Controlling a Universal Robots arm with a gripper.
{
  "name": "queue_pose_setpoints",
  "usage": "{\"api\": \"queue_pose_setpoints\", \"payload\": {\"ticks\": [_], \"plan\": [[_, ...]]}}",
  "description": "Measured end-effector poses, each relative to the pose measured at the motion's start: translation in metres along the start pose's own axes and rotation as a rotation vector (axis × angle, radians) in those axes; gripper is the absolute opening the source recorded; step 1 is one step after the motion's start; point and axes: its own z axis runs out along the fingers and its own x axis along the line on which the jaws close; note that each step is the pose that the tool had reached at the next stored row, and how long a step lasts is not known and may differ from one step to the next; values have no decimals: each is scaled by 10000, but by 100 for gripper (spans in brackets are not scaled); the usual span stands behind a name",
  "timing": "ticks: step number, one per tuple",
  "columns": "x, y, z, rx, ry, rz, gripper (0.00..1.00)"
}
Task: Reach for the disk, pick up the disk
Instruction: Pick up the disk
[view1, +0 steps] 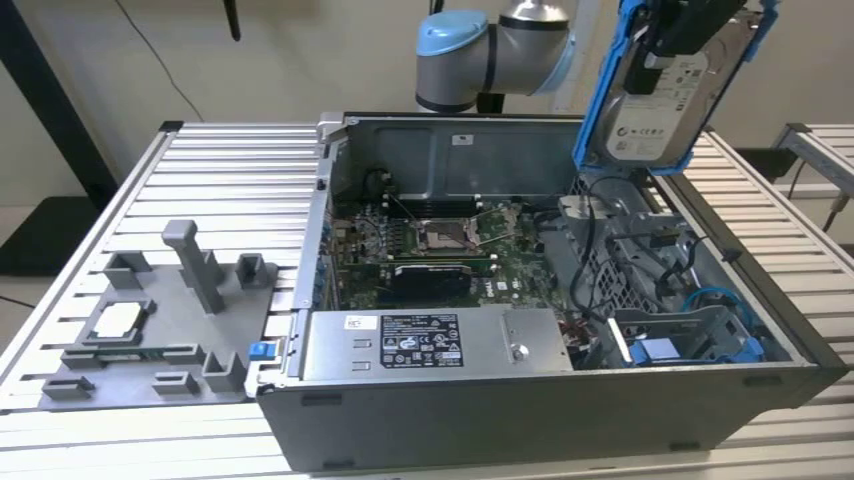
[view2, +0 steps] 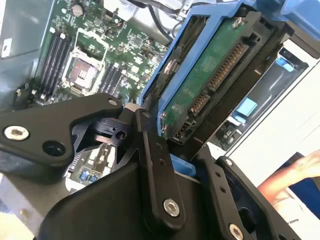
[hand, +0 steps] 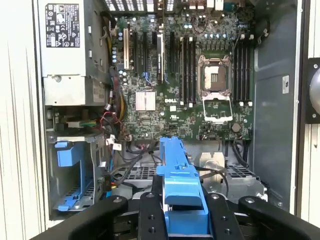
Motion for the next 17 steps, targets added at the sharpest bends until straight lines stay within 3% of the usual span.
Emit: {"api": "queue_pose_setpoints", "payload": {"ticks": [5, 17], "plan": [[156, -8, -6, 0, 1, 0, 0], [664, -33, -23, 0, 5, 0, 0]]}}
